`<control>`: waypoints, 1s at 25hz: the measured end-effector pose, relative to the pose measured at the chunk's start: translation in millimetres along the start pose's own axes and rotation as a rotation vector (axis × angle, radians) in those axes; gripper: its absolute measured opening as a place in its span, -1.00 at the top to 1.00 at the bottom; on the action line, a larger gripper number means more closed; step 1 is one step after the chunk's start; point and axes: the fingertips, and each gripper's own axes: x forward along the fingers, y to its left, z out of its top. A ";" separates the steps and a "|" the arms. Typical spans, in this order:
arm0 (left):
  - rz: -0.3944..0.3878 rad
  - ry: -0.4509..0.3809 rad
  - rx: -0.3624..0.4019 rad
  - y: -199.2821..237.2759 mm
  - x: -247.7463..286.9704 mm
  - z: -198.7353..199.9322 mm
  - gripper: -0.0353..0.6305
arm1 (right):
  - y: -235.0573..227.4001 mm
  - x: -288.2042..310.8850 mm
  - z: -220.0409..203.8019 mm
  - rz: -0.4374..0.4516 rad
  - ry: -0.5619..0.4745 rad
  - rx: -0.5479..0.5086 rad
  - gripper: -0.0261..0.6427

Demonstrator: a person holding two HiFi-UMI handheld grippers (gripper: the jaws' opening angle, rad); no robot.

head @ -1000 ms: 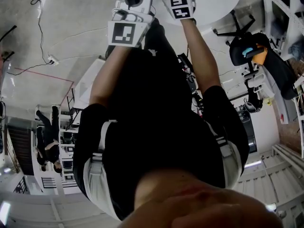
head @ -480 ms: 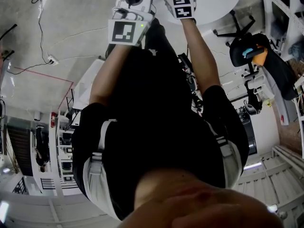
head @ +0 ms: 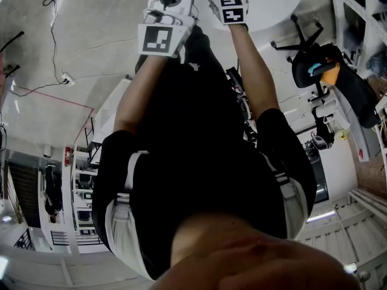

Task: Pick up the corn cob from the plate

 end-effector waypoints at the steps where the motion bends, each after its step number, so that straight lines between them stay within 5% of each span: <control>1: -0.001 -0.003 0.001 -1.5 -0.8 0.6 0.89 | -0.4 -1.5 0.7 -0.004 -0.005 0.002 0.18; 25: 0.024 -0.105 0.065 -50.1 -36.7 47.3 0.89 | 3.7 -65.0 37.5 -0.029 -0.138 0.042 0.18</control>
